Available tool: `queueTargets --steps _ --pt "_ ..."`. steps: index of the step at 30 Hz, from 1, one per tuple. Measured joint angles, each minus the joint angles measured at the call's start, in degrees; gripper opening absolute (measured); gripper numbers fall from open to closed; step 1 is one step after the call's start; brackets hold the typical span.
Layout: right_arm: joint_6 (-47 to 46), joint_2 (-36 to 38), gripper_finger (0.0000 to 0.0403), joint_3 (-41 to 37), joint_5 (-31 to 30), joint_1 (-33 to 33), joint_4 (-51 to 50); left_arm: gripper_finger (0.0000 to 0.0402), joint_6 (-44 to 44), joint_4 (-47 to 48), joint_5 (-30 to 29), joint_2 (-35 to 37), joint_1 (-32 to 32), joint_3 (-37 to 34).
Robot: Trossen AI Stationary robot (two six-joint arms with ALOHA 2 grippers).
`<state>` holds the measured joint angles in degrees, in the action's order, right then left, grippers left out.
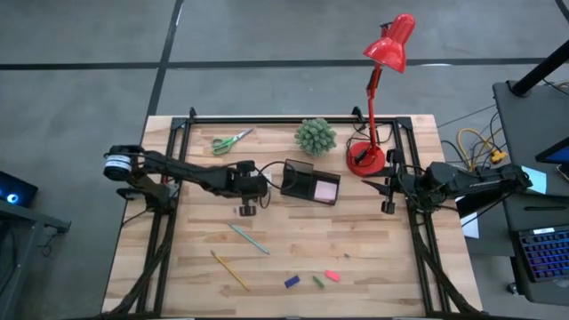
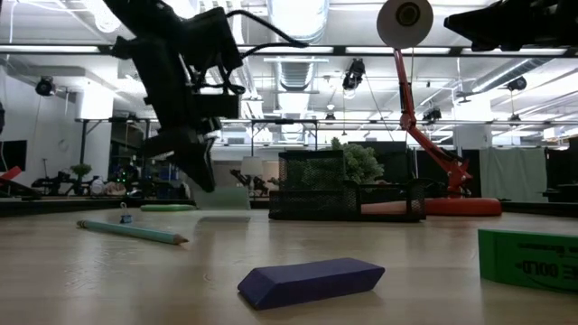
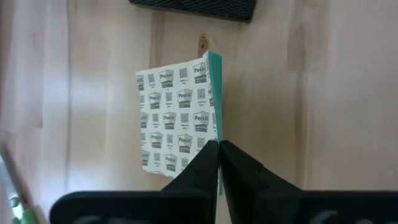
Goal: Pick and place office supplies into organizer
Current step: Put the green sticky notes into the black desk organizer
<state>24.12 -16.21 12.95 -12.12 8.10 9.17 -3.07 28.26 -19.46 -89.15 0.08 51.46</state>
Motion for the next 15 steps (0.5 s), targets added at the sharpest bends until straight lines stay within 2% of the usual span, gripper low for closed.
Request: queueTargets --steps 8,15 --pt "-0.04 -0.02 0.0052 0.00 -0.04 0.00 -0.03 0.0000 -0.66 5.54 5.38 1.95 0.10 3.70" --pt "-0.07 -0.06 0.0052 0.00 -0.05 -0.01 -0.19 0.0000 -2.90 6.49 8.97 4.16 1.63 4.46"
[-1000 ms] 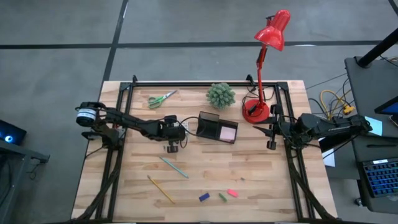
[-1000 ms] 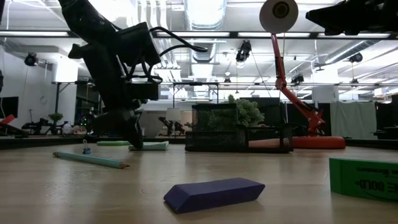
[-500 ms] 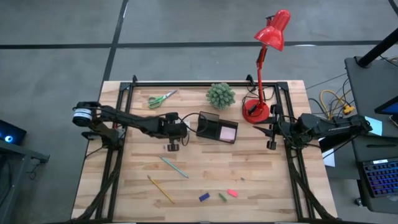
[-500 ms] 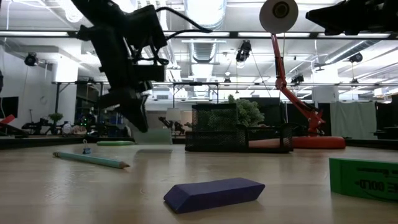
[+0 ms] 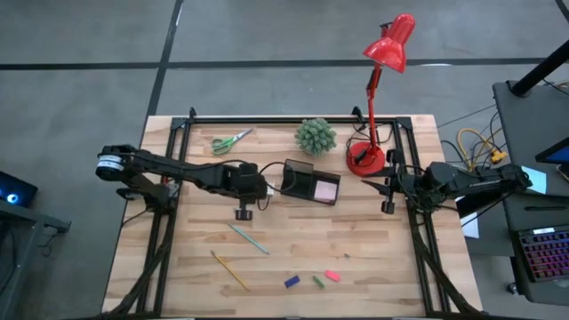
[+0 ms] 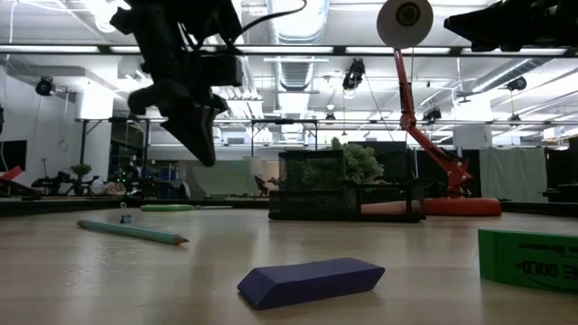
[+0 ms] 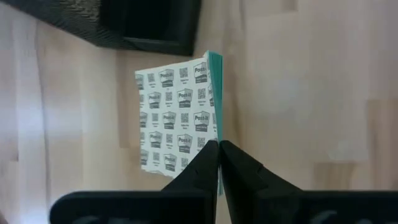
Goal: Pick and place office supplies into organizer
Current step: Put the green sticky notes into the black desk organizer
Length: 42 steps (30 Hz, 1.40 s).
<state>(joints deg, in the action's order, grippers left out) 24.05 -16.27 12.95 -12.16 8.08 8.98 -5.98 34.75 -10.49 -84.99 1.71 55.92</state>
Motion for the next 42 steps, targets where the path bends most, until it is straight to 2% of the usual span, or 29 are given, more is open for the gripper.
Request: queueTargets --steps 5,10,19,27,35,42 --pt "0.00 0.06 0.0052 0.00 0.00 0.01 -0.19 0.0000 0.04 0.98 0.36 2.01 1.57 0.00" --pt "0.00 0.08 0.0052 0.00 0.02 0.02 -0.24 0.0000 -0.04 -3.66 0.42 3.34 3.46 0.54" --pt "-0.02 0.06 0.0052 0.00 0.02 0.02 -0.23 0.0000 -2.20 -7.87 0.86 0.50 6.65 7.33" --pt "-0.02 -0.01 0.0052 0.00 0.04 0.02 -0.19 0.0000 -11.63 -18.57 2.32 -7.19 6.10 11.86" --pt "-0.02 -0.01 0.0052 0.00 0.04 0.02 -0.67 0.0000 -17.27 -19.28 2.21 -17.95 5.78 21.76" --pt "-0.01 0.04 0.0052 0.00 0.04 0.02 -1.27 0.0000 -18.60 -18.74 -3.13 -25.51 4.35 28.26"
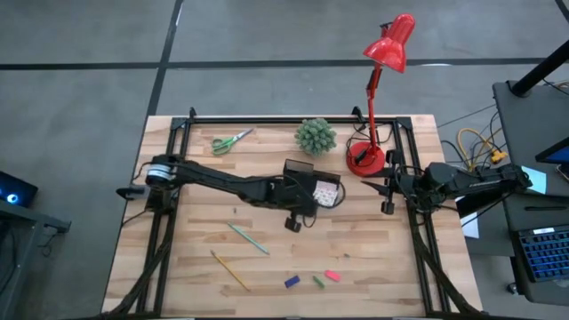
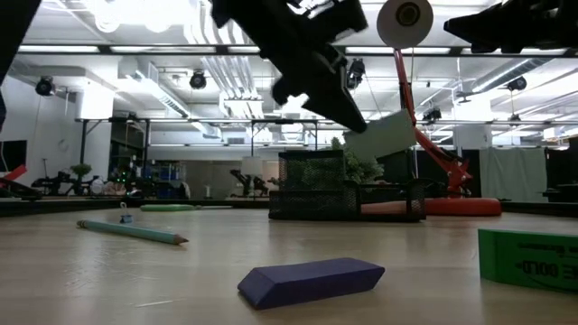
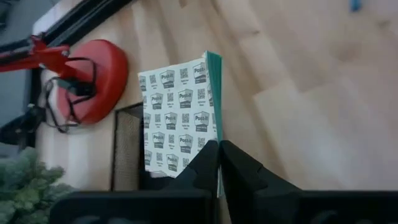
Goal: Pick and place office supplies into organizer
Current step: Put the green sticky notes into the black desk organizer
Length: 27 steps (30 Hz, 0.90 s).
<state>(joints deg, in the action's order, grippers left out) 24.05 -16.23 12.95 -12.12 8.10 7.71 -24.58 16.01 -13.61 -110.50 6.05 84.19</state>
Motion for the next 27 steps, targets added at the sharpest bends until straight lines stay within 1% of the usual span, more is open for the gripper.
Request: queueTargets --steps 4,7,11,17,27 --pt "0.03 0.02 0.0052 0.00 -0.01 0.00 -0.26 0.0000 -1.35 0.04 -4.14 -1.88 -0.38 1.46" --pt "0.28 0.02 0.0052 0.00 -0.02 0.00 -0.25 0.0000 -1.36 -0.12 -5.01 -2.55 -0.75 2.01" --pt "0.46 0.02 0.0052 0.00 -0.06 0.00 -0.25 0.0000 -1.28 -0.46 -8.20 -2.79 -1.01 1.68" --pt "0.51 0.02 0.0052 0.00 -0.06 0.00 -0.25 0.0000 2.09 -2.88 -8.31 -3.84 -1.74 1.50" --pt "0.49 0.02 0.0052 0.00 -0.94 -0.02 -0.25 0.0000 3.00 -5.30 -8.39 -7.36 -2.26 2.07"
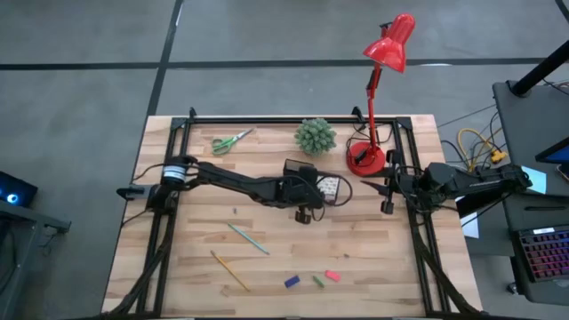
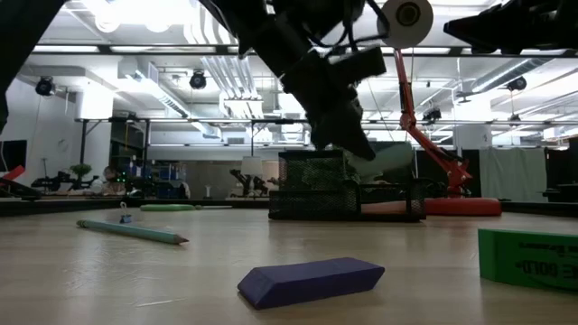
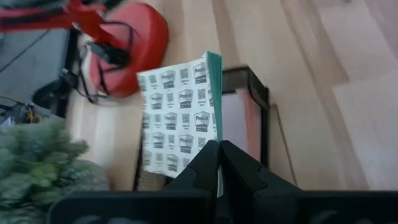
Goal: Pick and place office supplies into organizer
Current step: Put the green sticky notes into the black desk organizer, then put the left blue binder clip into the black desk organizer
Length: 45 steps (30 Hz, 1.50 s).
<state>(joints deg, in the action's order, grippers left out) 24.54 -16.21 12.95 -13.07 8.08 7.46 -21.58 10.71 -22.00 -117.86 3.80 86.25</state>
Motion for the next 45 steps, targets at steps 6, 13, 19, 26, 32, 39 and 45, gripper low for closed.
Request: queueTargets --steps 6,13,19,26,32,39,45 --pt "-0.03 0.00 0.0052 0.00 -2.00 0.00 -0.02 0.0000 -0.02 -0.02 -2.67 -1.38 -0.30 0.23" --pt "-0.03 0.00 0.0052 0.00 -2.02 0.00 -0.02 0.0000 -0.02 -1.02 -3.74 -1.38 -0.84 0.23" --pt "-0.03 0.00 0.0052 0.00 -2.02 0.00 0.00 0.0000 -0.02 -1.28 -3.63 -1.38 -0.82 0.23" --pt "-0.03 0.00 0.0052 0.00 -2.02 0.00 -0.02 0.0000 -0.07 -1.29 -3.61 -1.38 -0.90 0.13" --pt "-0.03 0.00 0.0052 0.00 -2.02 0.00 -0.01 0.0000 -0.09 -1.28 -3.39 -1.38 -1.12 -0.15" --pt "-0.03 0.00 0.0052 0.00 -2.02 0.00 -0.01 0.0027 -0.31 -1.26 -2.44 -1.38 -1.19 -0.26" --pt "-0.01 0.00 0.0052 0.00 -2.02 0.00 0.00 0.0074 -0.31 -1.28 -2.32 -1.38 -1.19 -0.23"
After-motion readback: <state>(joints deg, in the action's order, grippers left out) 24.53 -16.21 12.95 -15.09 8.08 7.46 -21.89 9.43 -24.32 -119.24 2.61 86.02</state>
